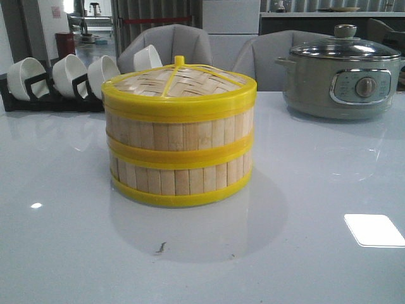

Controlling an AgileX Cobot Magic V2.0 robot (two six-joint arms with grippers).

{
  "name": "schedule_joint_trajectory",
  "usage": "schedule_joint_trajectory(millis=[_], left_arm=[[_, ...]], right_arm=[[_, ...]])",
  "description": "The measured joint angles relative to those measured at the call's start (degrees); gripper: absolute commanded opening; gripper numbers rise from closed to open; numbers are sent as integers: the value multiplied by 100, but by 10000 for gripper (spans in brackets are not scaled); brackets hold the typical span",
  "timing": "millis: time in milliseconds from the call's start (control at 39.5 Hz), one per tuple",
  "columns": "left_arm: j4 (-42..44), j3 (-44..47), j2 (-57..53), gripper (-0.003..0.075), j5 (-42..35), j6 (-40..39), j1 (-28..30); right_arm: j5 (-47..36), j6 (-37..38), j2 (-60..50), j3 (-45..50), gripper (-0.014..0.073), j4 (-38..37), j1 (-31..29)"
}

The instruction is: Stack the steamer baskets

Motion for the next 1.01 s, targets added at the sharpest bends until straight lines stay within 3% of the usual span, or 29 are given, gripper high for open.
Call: schedule_joint_trajectory(millis=[1012], left_arm=[[253, 47, -35, 85, -83, 0, 0]], right_arm=[[0, 0, -2, 0, 40, 0, 0]])
